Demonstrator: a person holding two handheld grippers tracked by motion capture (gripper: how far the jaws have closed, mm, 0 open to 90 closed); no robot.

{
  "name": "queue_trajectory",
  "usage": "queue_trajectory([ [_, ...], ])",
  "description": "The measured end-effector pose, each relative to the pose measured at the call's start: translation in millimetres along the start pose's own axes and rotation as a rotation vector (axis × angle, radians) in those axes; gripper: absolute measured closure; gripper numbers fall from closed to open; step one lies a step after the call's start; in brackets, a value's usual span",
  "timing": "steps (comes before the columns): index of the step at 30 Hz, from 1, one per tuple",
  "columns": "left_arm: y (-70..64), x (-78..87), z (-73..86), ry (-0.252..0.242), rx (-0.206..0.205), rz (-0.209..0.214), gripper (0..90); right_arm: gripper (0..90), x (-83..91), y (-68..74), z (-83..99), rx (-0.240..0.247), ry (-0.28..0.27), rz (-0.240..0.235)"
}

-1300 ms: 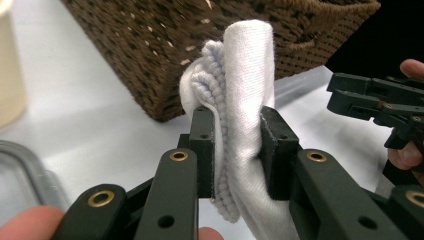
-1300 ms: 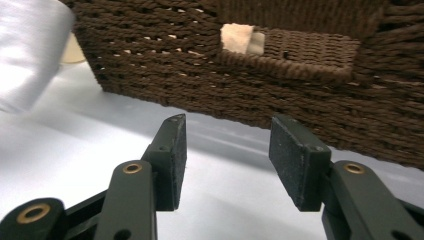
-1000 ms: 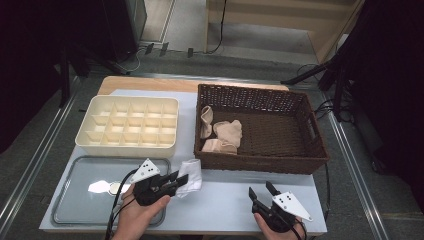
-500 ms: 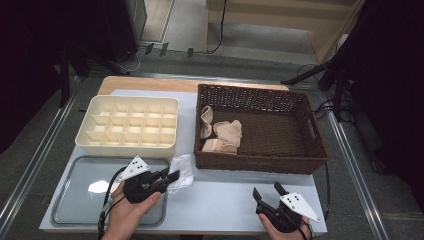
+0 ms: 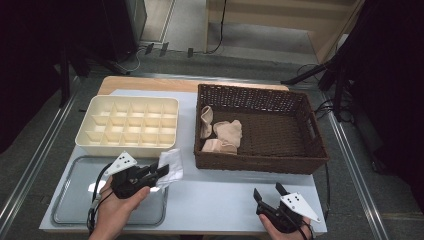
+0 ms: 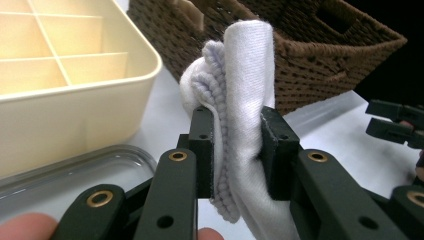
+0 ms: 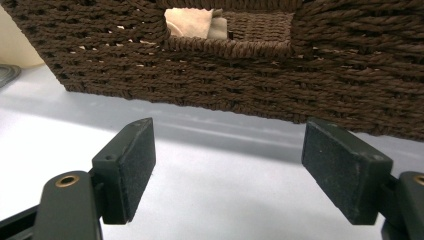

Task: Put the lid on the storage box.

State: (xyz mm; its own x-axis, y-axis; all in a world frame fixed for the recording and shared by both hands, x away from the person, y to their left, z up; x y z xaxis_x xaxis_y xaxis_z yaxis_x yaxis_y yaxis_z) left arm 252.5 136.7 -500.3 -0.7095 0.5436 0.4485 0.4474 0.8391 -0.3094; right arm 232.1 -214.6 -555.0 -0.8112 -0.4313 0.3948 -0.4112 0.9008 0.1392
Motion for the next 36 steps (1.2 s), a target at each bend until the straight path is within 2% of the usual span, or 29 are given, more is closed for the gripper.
queue_trajectory([
  [17,16.1,3.0,-19.2,-0.014,-0.009,-0.029,72.5,22.3,2.3,-3.3,0.6,-0.004,0.001,0.012],
  [28,28.3,0.7,-34.6,-0.028,0.007,-0.051,72.4,22.7,2.3,-3.6,1.5,-0.008,0.005,0.013],
  [36,39.8,-1.7,-48.5,-0.041,0.036,-0.063,72.1,22.7,2.5,-4.1,1.8,-0.013,0.007,0.014],
])
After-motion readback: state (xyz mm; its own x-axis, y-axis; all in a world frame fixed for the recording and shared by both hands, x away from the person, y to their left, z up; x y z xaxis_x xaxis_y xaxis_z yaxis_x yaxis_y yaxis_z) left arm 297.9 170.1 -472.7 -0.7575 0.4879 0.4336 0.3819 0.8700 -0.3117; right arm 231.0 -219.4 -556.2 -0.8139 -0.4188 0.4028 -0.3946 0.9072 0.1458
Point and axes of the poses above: each handheld gripper's, and its own axes: x roughly backward along the jaws, z roughly out of its underside, y roughly to its left, the point moved 7 cm from there along -x, roughly forward along the jaws, and after that the axes turned 6 degrees about -z, right-handed, at the moved point
